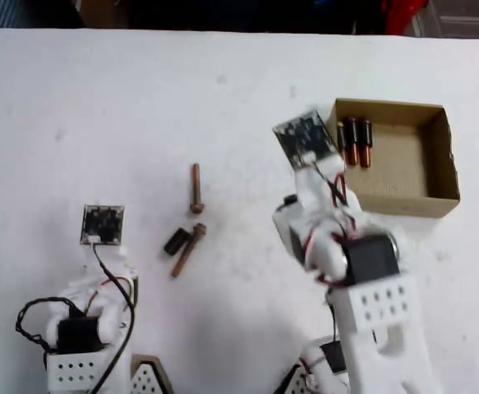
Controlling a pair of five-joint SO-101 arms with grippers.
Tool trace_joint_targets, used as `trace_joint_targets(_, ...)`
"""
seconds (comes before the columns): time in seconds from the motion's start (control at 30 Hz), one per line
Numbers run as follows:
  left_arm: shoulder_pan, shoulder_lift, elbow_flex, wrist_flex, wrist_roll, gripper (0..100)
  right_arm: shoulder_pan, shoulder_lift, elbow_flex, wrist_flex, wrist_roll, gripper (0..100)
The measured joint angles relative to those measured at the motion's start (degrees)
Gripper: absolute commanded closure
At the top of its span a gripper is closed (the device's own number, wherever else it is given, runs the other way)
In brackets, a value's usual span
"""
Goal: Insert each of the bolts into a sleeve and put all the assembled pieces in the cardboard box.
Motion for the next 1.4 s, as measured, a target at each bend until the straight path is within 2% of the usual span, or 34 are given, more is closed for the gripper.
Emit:
trace_joint_targets(0.33,0.0,0.0,0.0,0.0,0.0,98,-0.09,-20.75,10.29,-0.09,0.0,98.2)
trace_joint_targets(0.8,0.0,0.0,0.0,-3.08,0.0,97,-0.09,-37.63,31.65,-14.33,0.0,98.2)
trace_joint_targets(1.03,0.0,0.0,0.0,-3.08,-9.58,97,-0.09,-45.01,39.03,-17.67,0.0,98.2)
trace_joint_targets(1.4,0.0,0.0,0.0,-3.08,-11.43,97,-0.09,-49.05,42.99,-17.85,-3.25,98.2)
